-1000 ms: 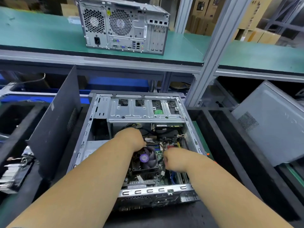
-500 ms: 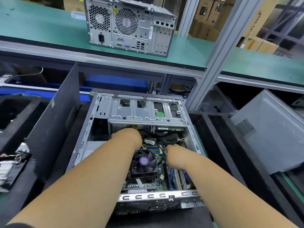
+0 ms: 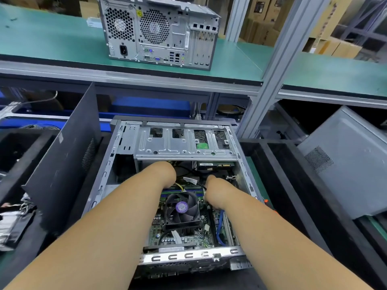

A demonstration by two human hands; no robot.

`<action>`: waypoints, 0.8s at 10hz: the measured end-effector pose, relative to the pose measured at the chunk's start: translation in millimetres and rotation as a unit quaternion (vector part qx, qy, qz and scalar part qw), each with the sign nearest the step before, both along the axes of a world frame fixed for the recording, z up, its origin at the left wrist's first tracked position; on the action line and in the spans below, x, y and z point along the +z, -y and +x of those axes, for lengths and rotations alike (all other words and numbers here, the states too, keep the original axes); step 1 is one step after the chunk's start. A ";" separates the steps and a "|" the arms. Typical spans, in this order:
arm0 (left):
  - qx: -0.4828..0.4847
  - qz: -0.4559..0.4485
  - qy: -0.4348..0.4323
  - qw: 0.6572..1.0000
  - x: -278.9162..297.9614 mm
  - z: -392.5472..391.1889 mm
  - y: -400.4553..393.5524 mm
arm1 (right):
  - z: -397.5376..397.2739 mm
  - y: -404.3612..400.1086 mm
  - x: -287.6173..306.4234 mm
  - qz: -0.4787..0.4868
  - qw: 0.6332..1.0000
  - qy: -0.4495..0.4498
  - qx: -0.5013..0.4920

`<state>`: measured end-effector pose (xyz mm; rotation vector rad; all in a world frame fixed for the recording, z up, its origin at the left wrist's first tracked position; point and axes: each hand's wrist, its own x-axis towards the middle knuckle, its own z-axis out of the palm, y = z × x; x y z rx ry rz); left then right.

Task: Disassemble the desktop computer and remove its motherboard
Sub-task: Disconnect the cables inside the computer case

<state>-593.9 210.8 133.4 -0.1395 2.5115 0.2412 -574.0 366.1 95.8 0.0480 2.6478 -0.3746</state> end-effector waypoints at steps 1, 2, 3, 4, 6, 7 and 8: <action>0.086 0.065 0.010 0.994 -3.8 -0.8 5.2 | -3.1 -2.5 2.0 -0.034 0.996 -0.002 -0.079; 0.171 0.191 -0.006 0.967 -8.9 -2.1 9.6 | -3.6 -4.5 5.7 0.042 0.999 0.032 -0.013; 0.205 0.261 -0.001 0.943 -19.6 -4.1 9.7 | -5.6 -9.2 9.1 0.032 0.998 -0.010 -0.053; 0.180 0.268 0.008 0.946 -22.7 -6.1 12.3 | -11.2 -11.2 6.6 0.028 0.998 0.026 -0.049; 0.145 0.237 0.012 0.961 -16.6 -4.5 9.6 | -12.4 -9.9 13.6 0.037 0.999 0.013 -0.034; 0.093 0.192 0.021 0.977 -15.2 -4.0 8.8 | -9.9 -7.6 15.8 0.029 0.999 0.038 -0.023; 0.024 0.166 0.033 0.985 -11.4 -0.8 6.7 | -12.5 -6.1 10.5 -0.101 0.990 0.034 -0.089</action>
